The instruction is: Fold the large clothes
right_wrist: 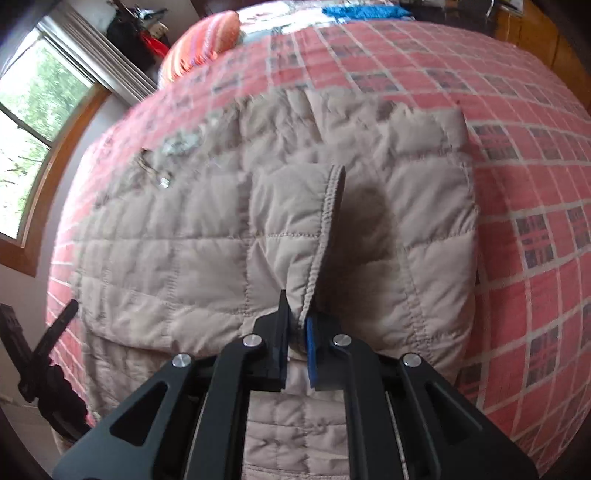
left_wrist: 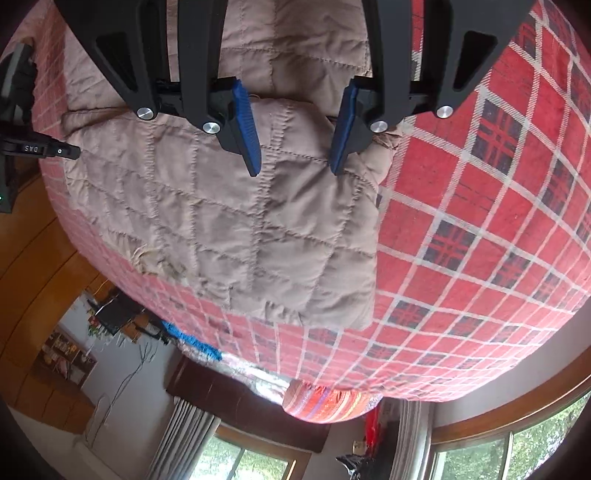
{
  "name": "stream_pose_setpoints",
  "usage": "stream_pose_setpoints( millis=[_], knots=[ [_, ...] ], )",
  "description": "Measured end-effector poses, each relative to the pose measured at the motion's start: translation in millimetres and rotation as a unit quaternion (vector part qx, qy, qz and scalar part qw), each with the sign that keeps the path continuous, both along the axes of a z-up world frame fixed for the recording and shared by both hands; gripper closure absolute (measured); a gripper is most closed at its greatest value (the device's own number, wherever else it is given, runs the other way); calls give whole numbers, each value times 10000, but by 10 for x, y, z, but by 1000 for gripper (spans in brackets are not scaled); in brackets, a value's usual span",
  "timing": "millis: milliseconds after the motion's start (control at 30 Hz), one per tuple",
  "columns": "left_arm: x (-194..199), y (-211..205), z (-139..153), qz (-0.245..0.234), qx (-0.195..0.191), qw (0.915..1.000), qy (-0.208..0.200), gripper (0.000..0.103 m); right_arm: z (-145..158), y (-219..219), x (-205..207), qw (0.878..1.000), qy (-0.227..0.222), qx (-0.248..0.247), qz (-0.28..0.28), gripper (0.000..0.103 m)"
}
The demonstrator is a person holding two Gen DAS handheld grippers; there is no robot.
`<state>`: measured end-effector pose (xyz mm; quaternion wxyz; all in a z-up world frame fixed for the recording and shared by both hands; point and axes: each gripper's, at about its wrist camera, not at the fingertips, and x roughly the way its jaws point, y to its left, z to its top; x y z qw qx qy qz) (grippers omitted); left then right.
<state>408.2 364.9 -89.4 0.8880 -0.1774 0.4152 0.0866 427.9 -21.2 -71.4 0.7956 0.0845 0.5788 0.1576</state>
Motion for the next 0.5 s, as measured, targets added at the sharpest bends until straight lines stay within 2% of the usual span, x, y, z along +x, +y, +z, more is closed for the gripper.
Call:
stream_pose_setpoints(
  millis=[100,167,267,367,500],
  knots=[
    [30,-18,-37,-14,99,9999,104,64,-60,56,-6,9998,-45,-163,76,92],
    [-1,-17,18,-22,175,9998,98,64,10,56,-39,9996,-139,-239,56,85],
    [-91,-48,198,-13,320,9994,-100,64,227,-20,-162,9986,-434,-285,-97,85],
    [-109,-201,379,-195,355,9987,-304,64,385,-44,-249,9982,-595,65,-81,85],
    [26,-490,385,-518,410,9975,-232,63,370,133,-255,9981,-591,-1,192,85]
  ],
)
